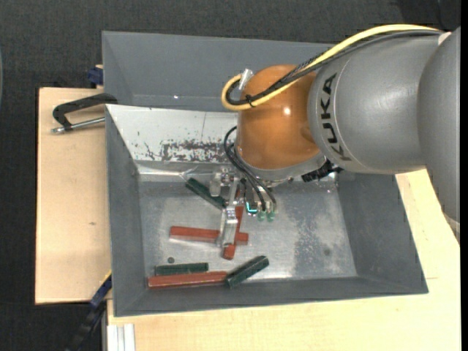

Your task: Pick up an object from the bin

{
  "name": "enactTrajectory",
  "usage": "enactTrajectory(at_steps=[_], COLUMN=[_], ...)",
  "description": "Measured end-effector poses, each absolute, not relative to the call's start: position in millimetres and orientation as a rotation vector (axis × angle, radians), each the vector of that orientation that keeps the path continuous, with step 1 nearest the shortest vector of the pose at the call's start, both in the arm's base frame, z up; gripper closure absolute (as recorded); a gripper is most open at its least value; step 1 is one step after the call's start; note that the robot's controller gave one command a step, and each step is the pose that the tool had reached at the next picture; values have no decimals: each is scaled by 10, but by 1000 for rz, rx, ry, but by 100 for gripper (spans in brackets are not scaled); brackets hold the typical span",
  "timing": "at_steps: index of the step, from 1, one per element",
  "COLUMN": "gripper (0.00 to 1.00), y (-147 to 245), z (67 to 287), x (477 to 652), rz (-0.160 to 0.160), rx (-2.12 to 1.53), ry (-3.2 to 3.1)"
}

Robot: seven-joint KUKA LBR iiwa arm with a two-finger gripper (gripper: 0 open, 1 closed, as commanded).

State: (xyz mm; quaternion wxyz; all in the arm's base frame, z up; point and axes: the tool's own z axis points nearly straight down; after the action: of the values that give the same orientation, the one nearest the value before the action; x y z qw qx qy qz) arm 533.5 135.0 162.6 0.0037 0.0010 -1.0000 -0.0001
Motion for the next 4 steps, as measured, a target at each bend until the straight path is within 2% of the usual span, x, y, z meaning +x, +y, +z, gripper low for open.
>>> enactTrajectory(at_steps=[1,2,3,4], gripper=[0,0,0,100], y=[1344,1478,1325,1567], z=[1671,1278,869,737], x=[5356,5442,5591,6009], rz=[-2,-4,-5,-9], rx=[0,-123,-131,-374], ry=[-3143,-3145,-3139,-3126])
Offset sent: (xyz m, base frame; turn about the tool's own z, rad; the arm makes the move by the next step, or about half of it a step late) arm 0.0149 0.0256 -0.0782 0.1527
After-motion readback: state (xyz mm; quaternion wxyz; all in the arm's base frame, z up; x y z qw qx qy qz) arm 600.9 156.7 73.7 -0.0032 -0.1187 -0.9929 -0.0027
